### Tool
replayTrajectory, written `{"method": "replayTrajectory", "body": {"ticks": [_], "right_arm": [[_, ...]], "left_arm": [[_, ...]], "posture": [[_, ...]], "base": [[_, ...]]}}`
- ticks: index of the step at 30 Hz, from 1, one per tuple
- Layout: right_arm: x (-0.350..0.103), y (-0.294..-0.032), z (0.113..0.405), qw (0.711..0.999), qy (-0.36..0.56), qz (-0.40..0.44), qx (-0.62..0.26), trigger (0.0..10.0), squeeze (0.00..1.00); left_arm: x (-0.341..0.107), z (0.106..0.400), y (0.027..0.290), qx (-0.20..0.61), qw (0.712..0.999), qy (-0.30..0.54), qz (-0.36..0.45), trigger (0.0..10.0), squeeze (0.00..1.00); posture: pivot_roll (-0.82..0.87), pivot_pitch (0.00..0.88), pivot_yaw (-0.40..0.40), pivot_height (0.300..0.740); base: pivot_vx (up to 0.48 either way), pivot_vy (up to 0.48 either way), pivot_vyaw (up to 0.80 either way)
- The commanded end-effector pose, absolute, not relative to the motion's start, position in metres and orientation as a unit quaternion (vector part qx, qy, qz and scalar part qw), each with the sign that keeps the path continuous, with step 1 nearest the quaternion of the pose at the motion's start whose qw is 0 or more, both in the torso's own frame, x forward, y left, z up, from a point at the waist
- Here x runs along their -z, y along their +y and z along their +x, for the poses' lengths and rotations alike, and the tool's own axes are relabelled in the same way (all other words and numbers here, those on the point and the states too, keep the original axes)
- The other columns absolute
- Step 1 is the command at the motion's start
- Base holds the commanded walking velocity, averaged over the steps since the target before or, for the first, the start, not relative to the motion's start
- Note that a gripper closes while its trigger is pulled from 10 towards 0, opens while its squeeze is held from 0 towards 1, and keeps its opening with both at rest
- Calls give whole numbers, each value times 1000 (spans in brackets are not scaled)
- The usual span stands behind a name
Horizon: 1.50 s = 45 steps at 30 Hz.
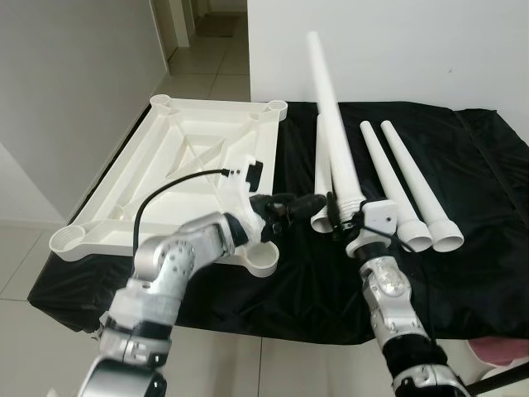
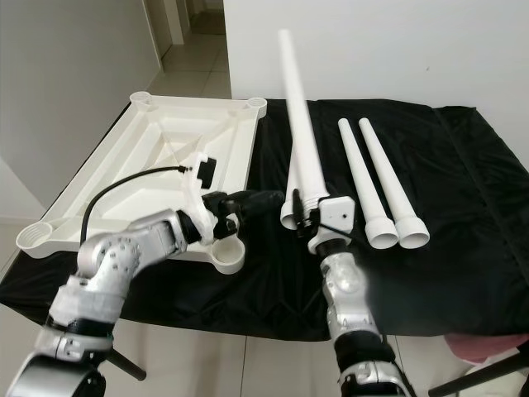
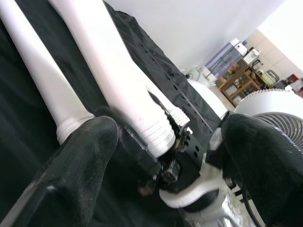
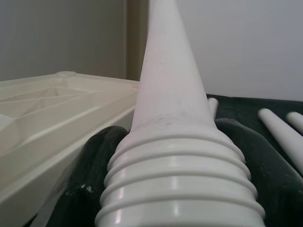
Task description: Building children table
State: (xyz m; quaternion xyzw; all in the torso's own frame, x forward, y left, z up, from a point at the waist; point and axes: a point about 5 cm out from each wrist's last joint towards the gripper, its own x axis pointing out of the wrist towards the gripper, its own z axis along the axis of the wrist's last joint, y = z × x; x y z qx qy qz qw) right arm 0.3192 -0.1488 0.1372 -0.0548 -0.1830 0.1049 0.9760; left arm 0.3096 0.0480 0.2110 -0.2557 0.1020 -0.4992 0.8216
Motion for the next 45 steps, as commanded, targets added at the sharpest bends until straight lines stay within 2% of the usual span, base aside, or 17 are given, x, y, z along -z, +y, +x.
{"method": "replayTrajectory", "body": {"ticks": [1, 2, 7, 13, 16, 25, 33, 38, 39, 41, 42, 43, 44, 45], "right_arm": [[-142, -145, 317, 971, -202, -60, -113, 10000, 0], [-143, -132, 311, 964, -212, -56, -150, 10000, 0], [-141, -126, 307, 961, -213, -51, -168, 10000, 0], [-134, -99, 283, 945, -218, -54, -238, 10000, 0], [-134, -97, 279, 942, -222, -66, -244, 10000, 0], [-127, -101, 266, 938, -223, -94, -247, 10000, 0], [-117, -127, 235, 940, -201, -120, -247, 10000, 0], [-117, -131, 231, 940, -197, -129, -248, 10000, 0], [-118, -133, 232, 939, -198, -135, -248, 10000, 0], [-118, -133, 232, 939, -198, -135, -248, 10000, 0], [-118, -134, 233, 937, -199, -139, -250, 10000, 0], [-118, -134, 233, 937, -199, -139, -250, 10000, 0], [-119, -134, 234, 935, -202, -146, -254, 10000, 0], [-119, -134, 234, 935, -202, -146, -254, 10000, 0]], "left_arm": [[-210, 311, 50, 504, 816, 109, -260, 10000, 0], [-210, 322, 54, 487, 818, 128, -280, 10000, 0], [-209, 328, 57, 476, 819, 137, -289, 10000, 0], [-210, 347, 67, 446, 831, 162, -292, 10000, 0], [-213, 349, 69, 449, 826, 162, -299, 10000, 0], [-221, 359, 71, 444, 830, 155, -300, 10000, 0], [-244, 377, 85, 432, 831, 146, -320, 10000, 0], [-243, 381, 84, 422, 838, 153, -309, 10000, 0], [-245, 381, 84, 424, 836, 152, -314, 4902, 0], [-245, 381, 84, 424, 836, 152, -314, 4902, 0], [-246, 382, 84, 426, 831, 152, -323, 902, 0], [-246, 382, 84, 426, 831, 152, -323, 902, 0], [-249, 382, 83, 432, 824, 151, -333, 0, 0], [-249, 382, 83, 432, 824, 151, -333, 0, 0]], "posture": [[-23, 27, 65, 740], [-21, 30, 70, 740], [-19, 29, 71, 740], [-24, 41, 86, 740], [-23, 44, 90, 740], [-21, 52, 76, 740], [-31, 57, 64, 740], [-31, 57, 64, 740], [-46, 48, 64, 740], [-46, 48, 64, 740], [-50, 44, 66, 740], [-50, 44, 66, 740], [-50, 41, 65, 740], [-50, 41, 65, 740]], "base": [[0, 0, 0], [0, 0, 0], [0, 0, 0], [0, 0, 0], [0, 0, 0], [0, 0, 0], [0, 0, 0], [0, 0, 0], [0, 0, 0], [0, 0, 0], [0, 0, 0], [0, 0, 0], [0, 0, 0], [0, 0, 0]]}}
